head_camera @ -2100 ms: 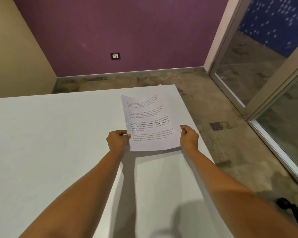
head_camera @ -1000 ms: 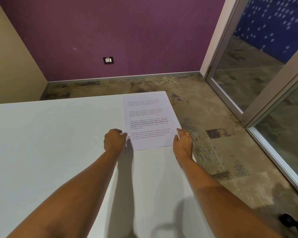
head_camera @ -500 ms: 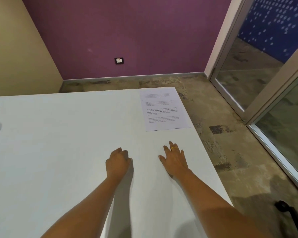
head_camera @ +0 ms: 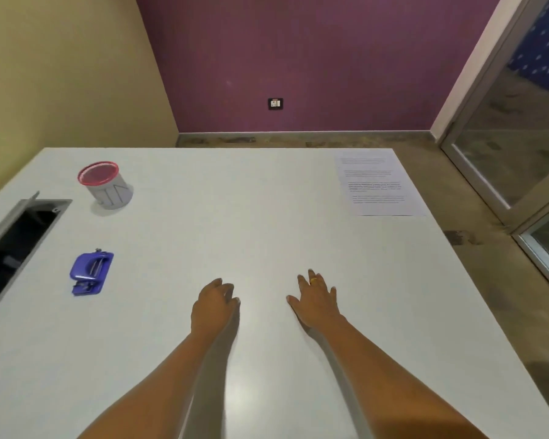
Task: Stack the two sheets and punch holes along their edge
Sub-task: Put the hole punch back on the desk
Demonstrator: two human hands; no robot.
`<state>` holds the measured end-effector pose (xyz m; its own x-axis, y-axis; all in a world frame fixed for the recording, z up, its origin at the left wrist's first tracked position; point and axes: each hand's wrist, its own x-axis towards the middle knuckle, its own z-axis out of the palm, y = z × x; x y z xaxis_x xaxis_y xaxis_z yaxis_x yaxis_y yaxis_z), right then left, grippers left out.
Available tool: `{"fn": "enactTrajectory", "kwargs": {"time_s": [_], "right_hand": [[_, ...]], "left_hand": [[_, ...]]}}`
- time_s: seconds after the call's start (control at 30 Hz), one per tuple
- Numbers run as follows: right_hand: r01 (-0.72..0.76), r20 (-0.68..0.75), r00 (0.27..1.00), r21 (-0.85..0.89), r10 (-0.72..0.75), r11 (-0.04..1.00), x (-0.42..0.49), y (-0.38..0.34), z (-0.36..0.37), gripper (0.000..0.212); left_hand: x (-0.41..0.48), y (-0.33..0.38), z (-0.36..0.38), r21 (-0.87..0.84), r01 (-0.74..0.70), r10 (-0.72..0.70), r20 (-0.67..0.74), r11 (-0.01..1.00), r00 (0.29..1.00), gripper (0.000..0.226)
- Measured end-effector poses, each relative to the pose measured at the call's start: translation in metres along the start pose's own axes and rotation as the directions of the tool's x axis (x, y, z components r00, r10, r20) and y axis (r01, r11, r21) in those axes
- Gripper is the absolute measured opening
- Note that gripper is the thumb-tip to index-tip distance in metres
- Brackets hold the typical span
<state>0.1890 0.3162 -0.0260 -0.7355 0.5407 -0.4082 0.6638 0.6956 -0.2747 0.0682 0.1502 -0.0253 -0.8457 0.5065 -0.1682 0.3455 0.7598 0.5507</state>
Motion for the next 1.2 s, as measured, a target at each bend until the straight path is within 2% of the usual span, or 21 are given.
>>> {"fn": "enactTrajectory", "kwargs": {"time_s": [0.2,0.37,0.47,0.57,0.67,0.77,0.9,1.07,1.2], "right_hand": [[0.061,-0.072,0.995,-0.006,-0.061,0.998,-0.008,-0.077,0.036,0.061],[0.086,-0.155,0.984,0.011,-0.083,0.996,-0.005,-0.127,0.059,0.060],[0.099,-0.190,0.978,0.041,-0.090,0.994,0.003,-0.149,0.071,0.060],[0.099,-0.248,0.965,0.049,-0.084,0.994,0.011,-0.162,0.079,0.059],[0.082,-0.298,0.952,0.036,-0.068,0.996,0.018,-0.167,0.086,0.058],[0.084,-0.322,0.944,0.015,-0.075,0.996,0.026,-0.169,0.087,0.058],[0.099,-0.343,0.934,-0.033,-0.104,0.995,0.037,-0.170,0.083,0.057],[0.091,-0.387,0.916,-0.054,-0.105,0.994,0.040,-0.169,0.086,0.057],[0.094,-0.402,0.909,-0.067,-0.113,0.993,0.040,-0.168,0.085,0.057]], "left_hand": [[-0.003,-0.070,-0.051,-0.188,0.047,-0.056,-0.043,0.981,0.998,0.026],[0.009,-0.113,-0.098,-0.292,0.022,-0.064,-0.134,0.956,0.989,0.021],[0.025,-0.136,-0.130,-0.282,-0.028,-0.049,-0.265,0.959,0.963,0.018],[0.044,-0.158,-0.160,-0.178,-0.055,-0.019,-0.391,0.983,0.920,0.020],[0.060,-0.178,-0.178,-0.157,0.032,-0.100,-0.454,0.987,0.885,0.026],[0.073,-0.190,-0.182,-0.218,0.196,-0.266,-0.365,0.956,0.892,0.038],[0.081,-0.190,-0.174,-0.451,0.302,-0.424,-0.199,0.840,0.884,0.040],[0.087,-0.190,-0.160,-0.632,0.329,-0.472,-0.065,0.702,0.879,0.032],[0.090,-0.180,-0.153,-0.729,0.312,-0.468,-0.013,0.609,0.884,0.027]]}}
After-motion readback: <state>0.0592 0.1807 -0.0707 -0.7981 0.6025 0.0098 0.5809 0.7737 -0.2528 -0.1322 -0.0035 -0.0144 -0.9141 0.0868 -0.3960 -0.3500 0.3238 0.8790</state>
